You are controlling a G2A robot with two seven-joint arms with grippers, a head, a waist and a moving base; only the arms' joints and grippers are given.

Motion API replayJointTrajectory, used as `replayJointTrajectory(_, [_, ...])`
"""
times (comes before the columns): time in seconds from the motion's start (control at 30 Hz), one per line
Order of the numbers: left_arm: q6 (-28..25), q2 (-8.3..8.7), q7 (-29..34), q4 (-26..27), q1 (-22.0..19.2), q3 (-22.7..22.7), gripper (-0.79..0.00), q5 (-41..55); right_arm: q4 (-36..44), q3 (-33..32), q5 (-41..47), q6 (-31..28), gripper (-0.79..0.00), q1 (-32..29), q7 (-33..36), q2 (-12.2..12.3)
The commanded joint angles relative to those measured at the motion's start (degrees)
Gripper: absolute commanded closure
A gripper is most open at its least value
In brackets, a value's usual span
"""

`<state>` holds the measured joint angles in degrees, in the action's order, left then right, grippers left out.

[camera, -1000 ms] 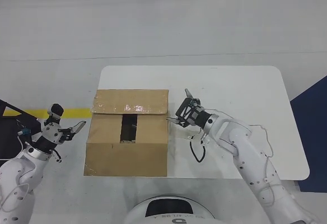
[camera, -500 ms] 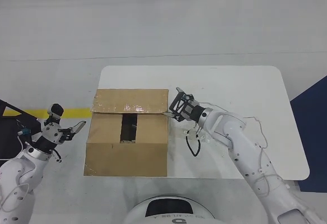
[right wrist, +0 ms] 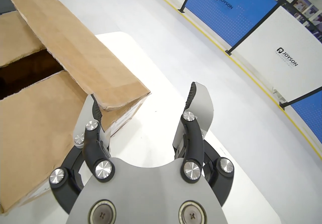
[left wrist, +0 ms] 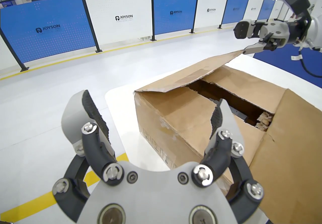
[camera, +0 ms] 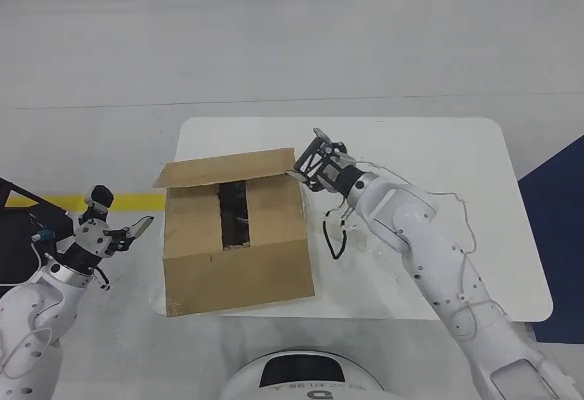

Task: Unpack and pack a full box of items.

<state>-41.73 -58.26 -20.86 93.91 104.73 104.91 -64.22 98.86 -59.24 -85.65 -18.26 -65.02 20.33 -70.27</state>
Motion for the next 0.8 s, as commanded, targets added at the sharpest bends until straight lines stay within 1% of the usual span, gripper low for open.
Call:
replayJointTrajectory(0.0, [0.0,0.0,0.0,0.0,0.0,0.0,-0.785,0.0,-0.8,0.7,0.5,0.1,-0.73,2.0,0.4,-0.4])
replayJointTrajectory(0.07, [0.0,0.0,0.0,0.0,0.0,0.0,-0.785,0.0,-2.7,1.0,1.1,0.6,-0.77,4.9,0.7,-0.8])
replayJointTrajectory(0.1, [0.0,0.0,0.0,0.0,0.0,0.0,-0.785,0.0,-4.1,1.4,0.5,2.6,-0.785,6.4,1.2,-1.1])
replayJointTrajectory(0.13, [0.0,0.0,0.0,0.0,0.0,0.0,-0.785,0.0,-5.5,2.3,-0.2,4.3,-0.785,8.0,1.8,-1.6])
replayJointTrajectory(0.2, [0.0,0.0,0.0,0.0,0.0,0.0,-0.785,0.0,-8.8,4.1,0.7,4.8,-0.785,11.2,1.9,-2.4])
replayJointTrajectory(0.33, [0.0,0.0,0.0,0.0,0.0,0.0,-0.785,0.0,-16.9,6.9,4.0,6.0,-0.785,17.8,3.0,-4.3])
replayJointTrajectory(0.47, [0.0,0.0,0.0,0.0,0.0,0.0,-0.785,0.0,-26.5,9.9,8.8,7.7,-0.785,23.8,6.1,-6.5])
replayJointTrajectory(0.67, [0.0,0.0,0.0,0.0,0.0,0.0,-0.785,0.0,-38.8,13.5,16.7,6.5,-0.785,30.3,9.4,-9.8])
replayJointTrajectory(0.77, [0.0,0.0,0.0,0.0,0.0,0.0,-0.785,0.0,-43.8,15.0,19.6,5.7,-0.785,32.9,13.6,-11.2])
